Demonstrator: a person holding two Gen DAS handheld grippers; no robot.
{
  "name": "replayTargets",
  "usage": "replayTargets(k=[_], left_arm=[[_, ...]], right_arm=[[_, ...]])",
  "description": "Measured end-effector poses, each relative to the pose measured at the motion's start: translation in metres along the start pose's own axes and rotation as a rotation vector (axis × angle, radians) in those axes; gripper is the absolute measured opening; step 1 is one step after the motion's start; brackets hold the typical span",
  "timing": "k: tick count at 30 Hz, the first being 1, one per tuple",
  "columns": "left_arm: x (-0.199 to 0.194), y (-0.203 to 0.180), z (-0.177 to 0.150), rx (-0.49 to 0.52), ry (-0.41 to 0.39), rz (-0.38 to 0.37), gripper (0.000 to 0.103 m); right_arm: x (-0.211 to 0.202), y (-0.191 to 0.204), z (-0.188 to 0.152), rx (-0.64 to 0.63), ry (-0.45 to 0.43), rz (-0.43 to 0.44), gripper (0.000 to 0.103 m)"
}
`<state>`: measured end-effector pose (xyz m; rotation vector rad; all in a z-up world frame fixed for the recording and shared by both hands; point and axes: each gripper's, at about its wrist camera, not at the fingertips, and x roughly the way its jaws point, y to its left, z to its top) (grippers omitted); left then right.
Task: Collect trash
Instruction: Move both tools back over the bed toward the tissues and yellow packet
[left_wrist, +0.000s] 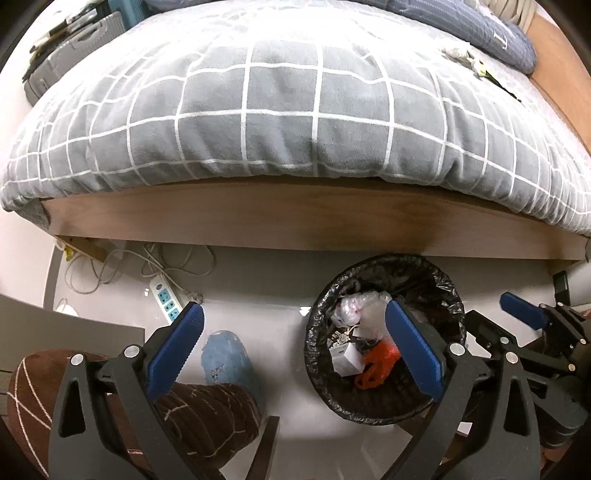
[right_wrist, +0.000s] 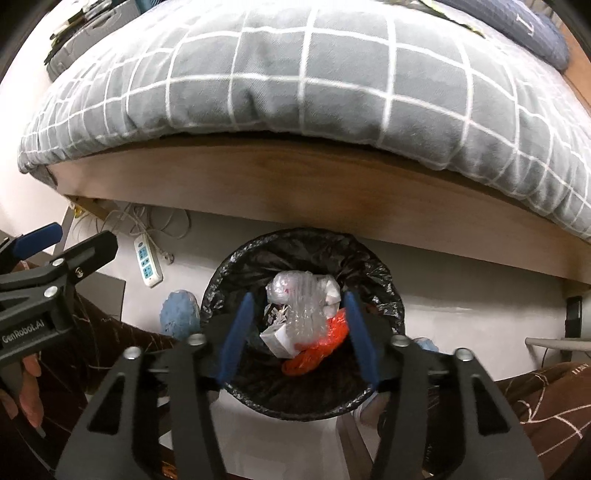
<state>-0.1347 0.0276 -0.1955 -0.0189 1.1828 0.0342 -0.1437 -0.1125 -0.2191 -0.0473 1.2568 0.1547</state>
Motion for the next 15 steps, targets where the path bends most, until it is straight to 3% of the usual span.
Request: replayTargets(k=[9, 15], left_arm=[[-0.023, -0.008, 0.011, 0.003, -0.041, -0.017, 0.097], [-0.035, -0.014, 0.02, 0.013, -0.064, -0.024, 0.097]], right_arm=[[-0.028, -0.018, 0.007, 0.035, -0.09, -0.025, 0.09], [-0.046, -0.035, 0.01, 0.047, -0.147, -0.08, 0.095]])
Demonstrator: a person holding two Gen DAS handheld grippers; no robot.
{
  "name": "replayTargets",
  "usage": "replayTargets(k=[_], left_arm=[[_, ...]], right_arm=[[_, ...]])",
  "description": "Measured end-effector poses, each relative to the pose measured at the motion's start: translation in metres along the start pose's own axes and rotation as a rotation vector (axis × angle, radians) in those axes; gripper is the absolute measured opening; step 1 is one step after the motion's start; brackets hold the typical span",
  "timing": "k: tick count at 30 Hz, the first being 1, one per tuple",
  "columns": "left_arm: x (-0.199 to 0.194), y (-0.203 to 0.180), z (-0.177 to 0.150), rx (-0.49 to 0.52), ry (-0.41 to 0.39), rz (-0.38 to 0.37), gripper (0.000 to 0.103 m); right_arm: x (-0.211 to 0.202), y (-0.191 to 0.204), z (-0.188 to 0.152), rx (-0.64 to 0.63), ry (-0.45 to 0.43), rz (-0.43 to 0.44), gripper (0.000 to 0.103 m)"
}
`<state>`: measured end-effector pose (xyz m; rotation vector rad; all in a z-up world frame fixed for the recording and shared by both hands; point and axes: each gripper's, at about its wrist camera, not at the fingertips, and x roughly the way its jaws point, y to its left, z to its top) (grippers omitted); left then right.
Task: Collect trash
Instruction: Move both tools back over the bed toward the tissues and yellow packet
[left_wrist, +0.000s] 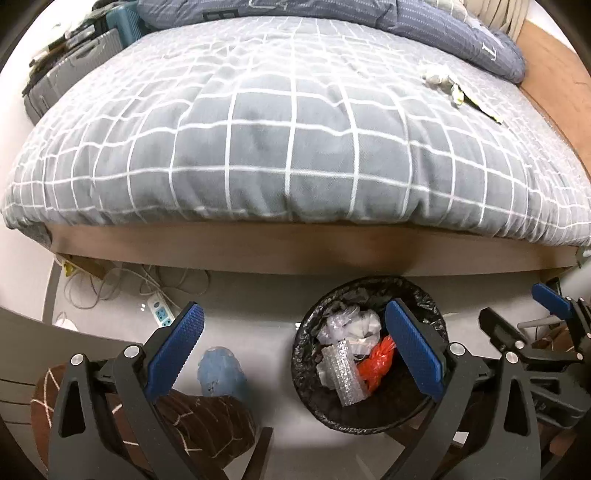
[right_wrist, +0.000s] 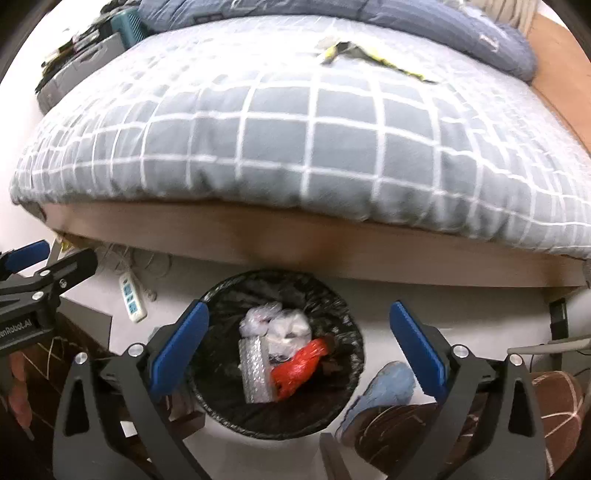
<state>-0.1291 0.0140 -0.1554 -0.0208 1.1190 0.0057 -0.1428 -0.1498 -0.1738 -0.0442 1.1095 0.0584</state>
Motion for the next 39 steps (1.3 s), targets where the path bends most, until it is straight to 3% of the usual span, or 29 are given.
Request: replayTargets(k=[10, 24, 32, 39], left_arm=[[-0.02, -0.023, 0.027, 0.026, -0.054, -0.029, 0.097], [-0.03, -0.043, 0.087, 0.035, -0.125, -0.048, 0.097], [-0.018, -0.051, 0.14, 0.038, -0.164, -0.054, 0.097], [0.006, -0.063, 0.191, 0.047, -0.192, -0.052, 0.097]], right_arm=[[-0.037, -0.047, 0.032, 0.073, -0.1, -0.045, 0.095], [-0.051, -0.074, 0.087, 0.1, -0.189, -0.074, 0.095], [-0.043, -0.099, 0.149, 0.139, -0.234, -0.076, 0.095], [-0.005, -0.109, 0.202, 0.109, -0.223, -0.073, 0.095]])
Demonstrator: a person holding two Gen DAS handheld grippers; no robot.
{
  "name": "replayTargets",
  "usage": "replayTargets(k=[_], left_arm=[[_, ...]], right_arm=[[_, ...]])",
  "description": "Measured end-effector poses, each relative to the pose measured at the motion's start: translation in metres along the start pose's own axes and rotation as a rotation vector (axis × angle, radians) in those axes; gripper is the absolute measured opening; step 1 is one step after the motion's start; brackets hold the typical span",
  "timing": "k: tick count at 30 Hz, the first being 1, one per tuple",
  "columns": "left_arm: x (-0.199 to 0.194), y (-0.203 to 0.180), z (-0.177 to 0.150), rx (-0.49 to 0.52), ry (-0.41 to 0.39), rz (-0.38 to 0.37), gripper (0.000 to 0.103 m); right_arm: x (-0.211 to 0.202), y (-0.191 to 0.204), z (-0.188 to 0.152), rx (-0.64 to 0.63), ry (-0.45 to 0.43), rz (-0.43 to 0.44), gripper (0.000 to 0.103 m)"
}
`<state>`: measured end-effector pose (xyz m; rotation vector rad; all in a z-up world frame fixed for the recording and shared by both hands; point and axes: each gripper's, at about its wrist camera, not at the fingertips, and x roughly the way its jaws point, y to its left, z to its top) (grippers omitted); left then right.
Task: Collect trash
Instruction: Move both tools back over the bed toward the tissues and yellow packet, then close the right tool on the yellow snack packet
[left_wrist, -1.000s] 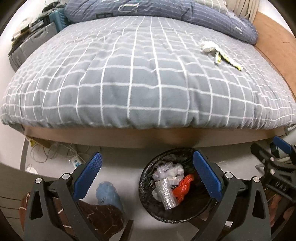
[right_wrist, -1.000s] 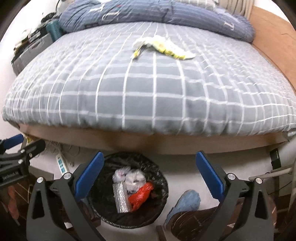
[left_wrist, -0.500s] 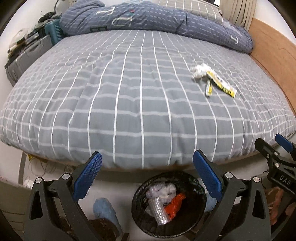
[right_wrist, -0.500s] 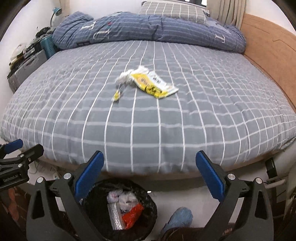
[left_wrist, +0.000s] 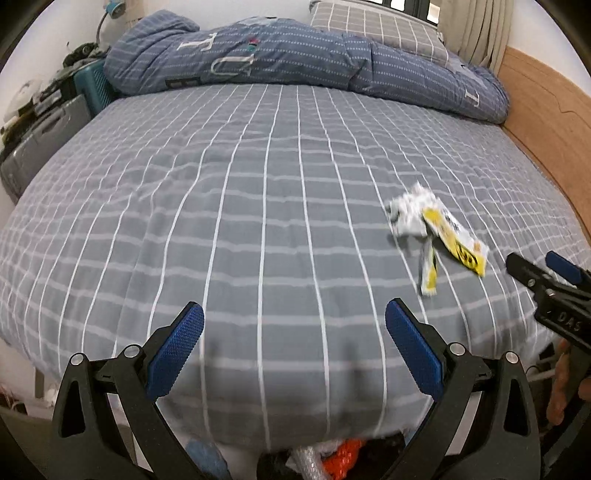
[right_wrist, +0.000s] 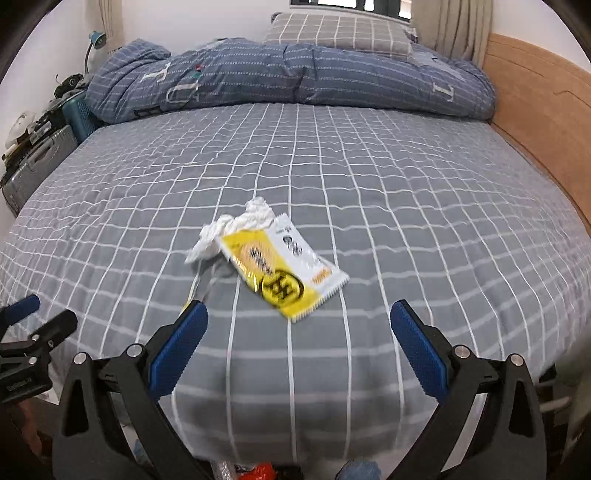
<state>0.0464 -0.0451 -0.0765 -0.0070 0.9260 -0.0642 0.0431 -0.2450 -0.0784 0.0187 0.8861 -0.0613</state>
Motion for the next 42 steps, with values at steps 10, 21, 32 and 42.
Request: replayTargets(k=[10, 21, 32, 42], left_arm=[[0.055, -0.015, 0.038, 0.02, 0.0, -0.027, 0.097], [0.077, -0.013, 0.043, -0.002, 0.027, -0.054, 0.097], [0.074, -0.009, 0.043, -0.005, 0.02, -0.045, 0.097], [0.077, -0.009, 0.046, -0.007, 0.02, -0.047, 0.097]], right_arm=[[0.093, 0.0, 0.02, 0.023, 0.135, 0.038, 0.095], [0.121, 0.005, 0.021, -0.01, 0.249, 0.025, 0.087], [0.084, -0.004, 0.029, 0.007, 0.18, 0.063, 0.087], [0.128, 0.004, 0.034, 0.002, 0.206, 0.064, 0.084]])
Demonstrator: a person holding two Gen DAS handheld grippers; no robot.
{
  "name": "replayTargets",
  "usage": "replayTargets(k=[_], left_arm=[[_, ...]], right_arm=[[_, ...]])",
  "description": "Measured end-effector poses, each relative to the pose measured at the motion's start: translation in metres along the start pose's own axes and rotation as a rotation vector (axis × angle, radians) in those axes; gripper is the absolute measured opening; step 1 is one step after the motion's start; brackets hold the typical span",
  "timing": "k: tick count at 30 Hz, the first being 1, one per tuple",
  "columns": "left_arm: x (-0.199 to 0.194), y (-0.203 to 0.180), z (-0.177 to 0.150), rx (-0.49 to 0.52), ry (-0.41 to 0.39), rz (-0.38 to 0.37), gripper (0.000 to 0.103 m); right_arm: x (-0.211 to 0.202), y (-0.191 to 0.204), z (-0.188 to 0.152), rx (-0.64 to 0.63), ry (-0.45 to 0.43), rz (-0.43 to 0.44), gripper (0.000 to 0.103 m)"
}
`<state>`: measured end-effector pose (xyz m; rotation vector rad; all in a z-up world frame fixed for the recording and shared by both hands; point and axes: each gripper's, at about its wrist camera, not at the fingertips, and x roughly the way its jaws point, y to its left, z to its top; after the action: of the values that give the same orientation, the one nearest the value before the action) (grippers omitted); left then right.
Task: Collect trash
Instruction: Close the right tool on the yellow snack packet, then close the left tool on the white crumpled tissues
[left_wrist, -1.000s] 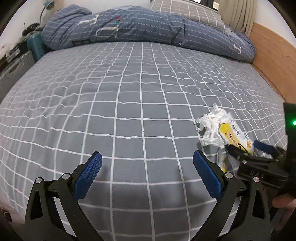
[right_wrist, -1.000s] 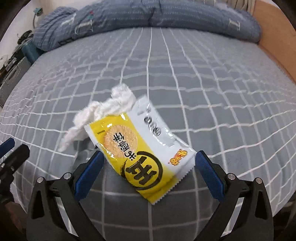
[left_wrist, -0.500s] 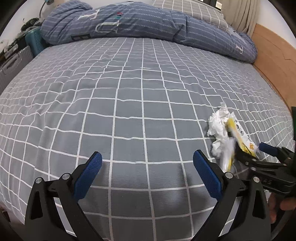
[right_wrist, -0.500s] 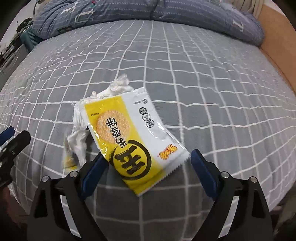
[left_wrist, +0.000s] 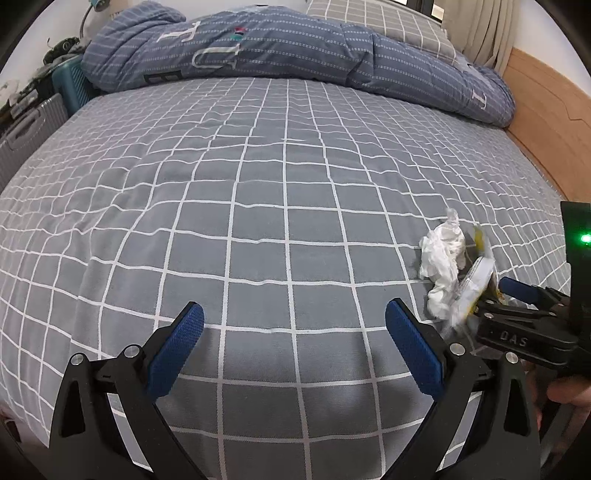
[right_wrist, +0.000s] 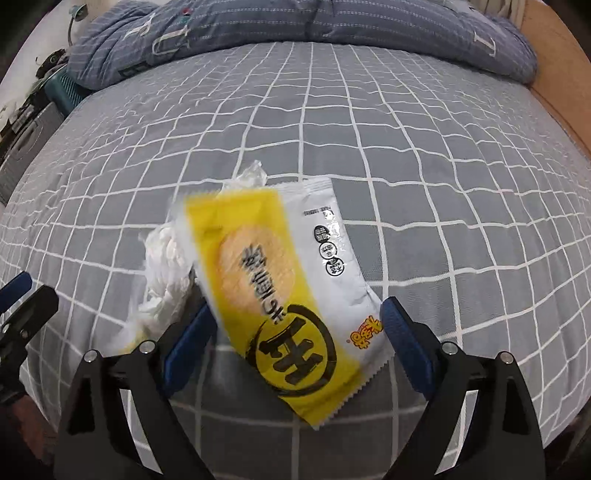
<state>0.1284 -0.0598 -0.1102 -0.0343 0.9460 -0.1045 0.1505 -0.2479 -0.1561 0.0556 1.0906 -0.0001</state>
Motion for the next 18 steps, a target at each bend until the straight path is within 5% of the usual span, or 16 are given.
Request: replayTargets(k=[5, 9, 13, 18], left_arm=[[0.001, -0.002, 0.0, 0.001, 0.004, -0.002, 0.097], [0.0, -0.003, 0.002, 0.001, 0.004, -0.002, 0.097], [-0.002, -0.006, 0.006, 0.004, -0.008, -0.003, 0.097], [-0.004, -0.018, 0.011, 0.007, -0.022, -0.015, 0.097]], right_arm=[[0.003, -0.004, 0.001, 0.019, 0.004, 0.008, 0.061], [-0.007, -0.012, 0.002, 0.03, -0.014, 0.025, 0.028], [-0.017, -0.012, 0.004, 0.007, -0.044, 0.012, 0.005], [-0.034, -0.016, 0.003, 0.001, -0.091, -0.01, 0.001]])
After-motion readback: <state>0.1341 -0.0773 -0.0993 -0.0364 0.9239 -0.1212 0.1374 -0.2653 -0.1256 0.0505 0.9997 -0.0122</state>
